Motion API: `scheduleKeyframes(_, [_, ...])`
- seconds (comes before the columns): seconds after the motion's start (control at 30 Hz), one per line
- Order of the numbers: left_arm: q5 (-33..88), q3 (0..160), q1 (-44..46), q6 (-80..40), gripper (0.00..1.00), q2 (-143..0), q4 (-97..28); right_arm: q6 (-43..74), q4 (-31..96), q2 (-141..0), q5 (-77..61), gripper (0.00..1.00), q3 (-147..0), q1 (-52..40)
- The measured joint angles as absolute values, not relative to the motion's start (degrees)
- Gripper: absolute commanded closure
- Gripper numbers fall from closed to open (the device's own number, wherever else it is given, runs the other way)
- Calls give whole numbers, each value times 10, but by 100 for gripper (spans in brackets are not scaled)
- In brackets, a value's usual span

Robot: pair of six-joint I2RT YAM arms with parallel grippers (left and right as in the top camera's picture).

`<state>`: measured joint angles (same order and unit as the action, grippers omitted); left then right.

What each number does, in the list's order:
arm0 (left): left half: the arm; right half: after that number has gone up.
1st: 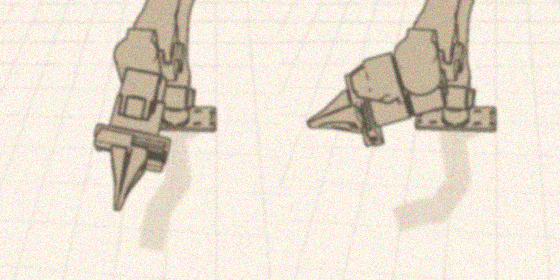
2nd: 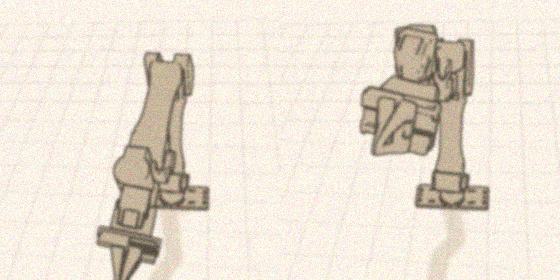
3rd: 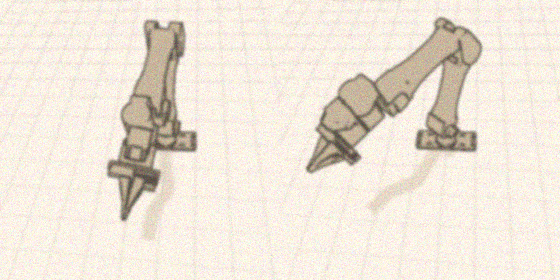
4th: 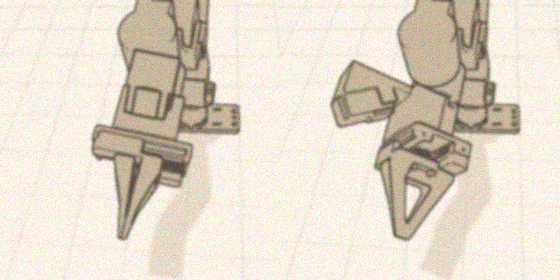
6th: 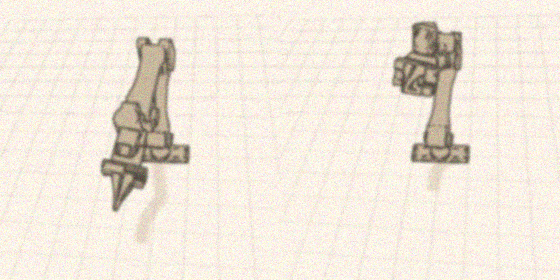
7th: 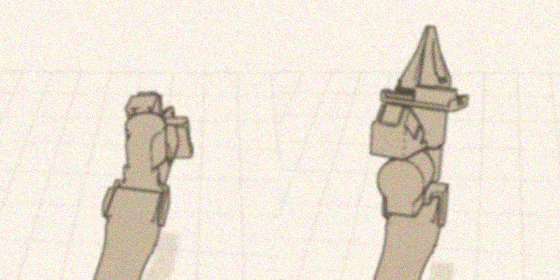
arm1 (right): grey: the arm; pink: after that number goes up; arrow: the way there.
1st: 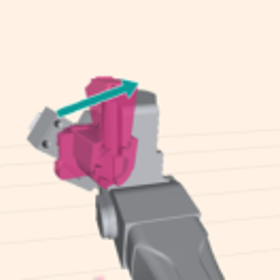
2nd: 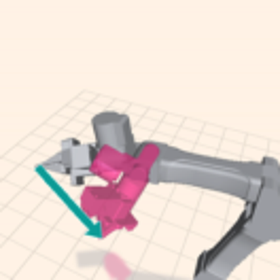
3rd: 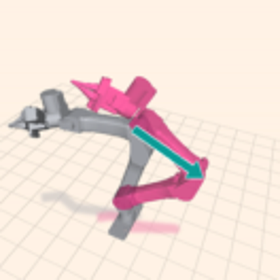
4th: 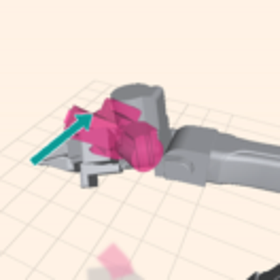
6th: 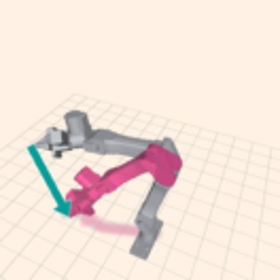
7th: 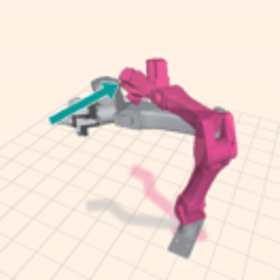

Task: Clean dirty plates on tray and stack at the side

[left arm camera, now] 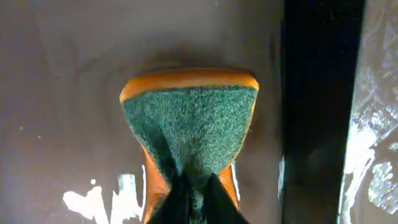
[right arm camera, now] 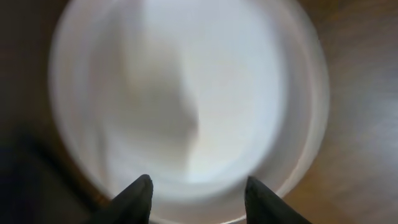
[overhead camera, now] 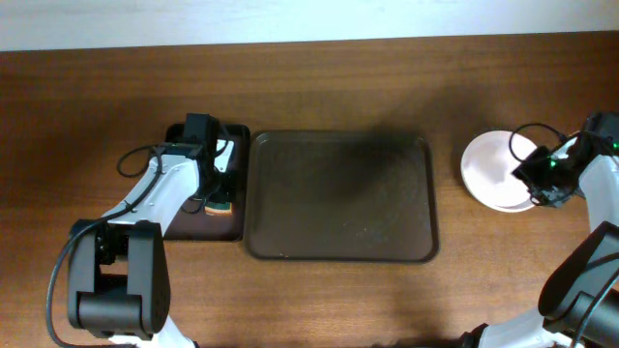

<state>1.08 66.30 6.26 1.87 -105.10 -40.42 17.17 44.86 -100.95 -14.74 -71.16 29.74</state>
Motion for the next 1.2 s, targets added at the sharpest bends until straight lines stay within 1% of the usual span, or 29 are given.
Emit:
scheduleKeyframes(0.03, [11, 663, 61, 8, 60, -1051, -402, 161, 449, -1009, -161, 43, -712, 279])
scheduleKeyframes(0.1, [15, 663, 54, -14, 38, -1049, -400, 143, 448, -1009, -171, 35, -712, 238])
scheduleKeyframes(0.13, [15, 663, 45, -23, 19, -1042, -401, 139, 448, -1009, -172, 32, -712, 204])
scheduleKeyframes(0.17, [15, 664, 37, -27, 4, -1035, -401, 133, 448, -1009, -172, 31, -712, 172])
scheduleKeyframes(0.2, [15, 670, 27, -34, 0, -1021, -401, 130, 450, -1009, -170, 30, -715, 141])
scheduleKeyframes(0.27, [15, 682, 24, -42, 0, -997, -399, 128, 465, -1009, -151, 30, -731, 84])
scheduleKeyframes(0.33, [15, 688, 25, -42, 0, -966, -408, 128, 488, -1009, -131, 25, -753, 38])
scheduleKeyframes(0.4, [15, 691, 24, -42, 0, -951, -451, 126, 529, -997, -109, 24, -765, 5])
scheduleKeyframes(0.53, [24, 692, 24, -42, 0, -917, -514, 126, 595, -917, -69, 24, -768, -44])
scheduleKeyframes(0.6, [28, 689, 24, -42, 0, -882, -528, 126, 594, -883, -56, 24, -766, -67])
scheduleKeyframes(0.67, [29, 666, 24, -42, 0, -818, -527, 133, 594, -842, -40, 24, -756, -94])
scheduleKeyframes(0.77, [31, 626, 24, -42, 0, -712, -524, 135, 592, -776, -30, 23, -732, -119])
scheduleKeyframes(0.83, [31, 597, 25, -42, 0, -623, -515, 135, 582, -699, -17, 23, -712, -125])
scheduleKeyframes(0.87, [31, 590, 25, -42, 0, -596, -502, 135, 576, -662, -8, 12, -701, -125])
scheduleKeyframes(0.9, [31, 574, 25, -42, 0, -545, -500, 139, 572, -594, 11, 1, -677, -125])
scheduleKeyframes(0.97, [32, 567, 25, -41, 0, -470, -503, 137, 567, -513, 29, 1, -652, -125])
scheduleKeyframes(1.03, [32, 567, 25, -41, 0, -449, -500, 135, 592, -462, 37, 1, -635, -125])
scheduleKeyframes(1.2, [32, 564, 25, -42, 0, -450, -501, 135, 607, -449, 41, 1, -633, -125])
